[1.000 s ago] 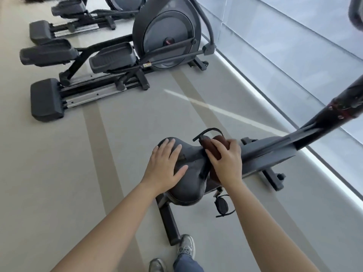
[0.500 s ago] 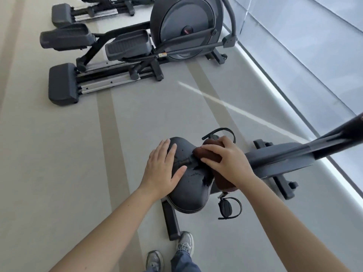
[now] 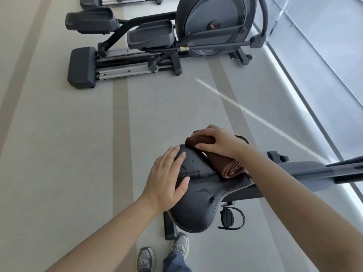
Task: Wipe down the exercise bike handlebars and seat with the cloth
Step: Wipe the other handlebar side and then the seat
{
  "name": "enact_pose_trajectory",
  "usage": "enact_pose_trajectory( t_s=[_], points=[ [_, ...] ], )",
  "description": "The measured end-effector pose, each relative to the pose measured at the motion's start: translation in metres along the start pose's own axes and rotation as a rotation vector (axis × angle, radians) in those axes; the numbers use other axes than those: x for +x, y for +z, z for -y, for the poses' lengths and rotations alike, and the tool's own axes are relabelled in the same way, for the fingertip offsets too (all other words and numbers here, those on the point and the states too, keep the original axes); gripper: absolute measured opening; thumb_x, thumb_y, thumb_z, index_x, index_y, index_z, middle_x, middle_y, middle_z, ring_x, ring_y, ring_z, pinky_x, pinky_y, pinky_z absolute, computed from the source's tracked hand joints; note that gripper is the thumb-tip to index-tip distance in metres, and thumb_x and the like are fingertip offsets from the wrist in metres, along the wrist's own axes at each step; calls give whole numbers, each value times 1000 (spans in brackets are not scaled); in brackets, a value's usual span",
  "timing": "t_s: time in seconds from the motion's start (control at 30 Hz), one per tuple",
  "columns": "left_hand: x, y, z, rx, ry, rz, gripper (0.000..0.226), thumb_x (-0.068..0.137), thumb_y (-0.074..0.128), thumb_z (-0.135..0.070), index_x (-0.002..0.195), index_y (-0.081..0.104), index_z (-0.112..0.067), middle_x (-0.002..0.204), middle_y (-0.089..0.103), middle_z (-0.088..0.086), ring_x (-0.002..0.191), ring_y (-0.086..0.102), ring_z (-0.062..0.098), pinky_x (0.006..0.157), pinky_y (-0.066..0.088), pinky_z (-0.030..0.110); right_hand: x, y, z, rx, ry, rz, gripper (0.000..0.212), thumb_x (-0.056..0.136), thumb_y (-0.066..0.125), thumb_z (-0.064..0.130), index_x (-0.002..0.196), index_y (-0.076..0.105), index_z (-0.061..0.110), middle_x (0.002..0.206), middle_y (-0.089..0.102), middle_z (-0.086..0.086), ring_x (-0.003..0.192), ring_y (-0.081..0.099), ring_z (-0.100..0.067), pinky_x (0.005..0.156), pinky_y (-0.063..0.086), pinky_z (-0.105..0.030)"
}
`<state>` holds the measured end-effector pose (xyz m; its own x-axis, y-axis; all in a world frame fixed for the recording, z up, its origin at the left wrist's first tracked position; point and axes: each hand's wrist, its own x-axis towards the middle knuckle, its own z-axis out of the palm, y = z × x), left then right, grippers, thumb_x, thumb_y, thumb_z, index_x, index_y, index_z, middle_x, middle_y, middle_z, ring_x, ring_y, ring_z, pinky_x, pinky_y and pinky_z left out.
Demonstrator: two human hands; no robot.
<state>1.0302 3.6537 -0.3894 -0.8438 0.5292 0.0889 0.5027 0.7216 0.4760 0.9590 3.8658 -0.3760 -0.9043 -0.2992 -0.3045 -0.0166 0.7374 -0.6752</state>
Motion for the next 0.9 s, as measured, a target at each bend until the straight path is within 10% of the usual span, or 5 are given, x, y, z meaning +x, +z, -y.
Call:
enact_pose_trajectory(
  t_s=[0.2,0.4,0.67,0.9],
  points=[
    [-1,0,2,3,19,-21,56,84,39,-29,126,48,6,136,41,25,129,36,38,103,34,50,-13,0,-4,87,-21,148,51,84,62,30,107,35,66,111,49,28,101,47,2,76,31,4],
    [1,3,3,1,38,-34,56,84,40,-29,126,48,6,136,41,26,129,35,39,104,32,48,-54,-17,-26,-21,-77,183,62,80,60,13,108,41,65,111,56,9,105,53,-10,99,38,-30],
    [1,6,4,-25,24,-45,56,83,39,-28,127,47,5,137,40,24,130,35,37,105,33,48,-25,5,-3,-28,-107,-40,49,82,61,17,124,51,42,114,53,2,99,52,-10,81,30,-5],
    [0,7,2,-15,10,-26,56,84,36,-28,129,45,4,139,39,23,131,33,36,106,30,47,-84,-16,-30,-180,-112,53,56,75,60,13,117,53,50,114,54,7,97,50,-8,82,31,-12]
  ],
)
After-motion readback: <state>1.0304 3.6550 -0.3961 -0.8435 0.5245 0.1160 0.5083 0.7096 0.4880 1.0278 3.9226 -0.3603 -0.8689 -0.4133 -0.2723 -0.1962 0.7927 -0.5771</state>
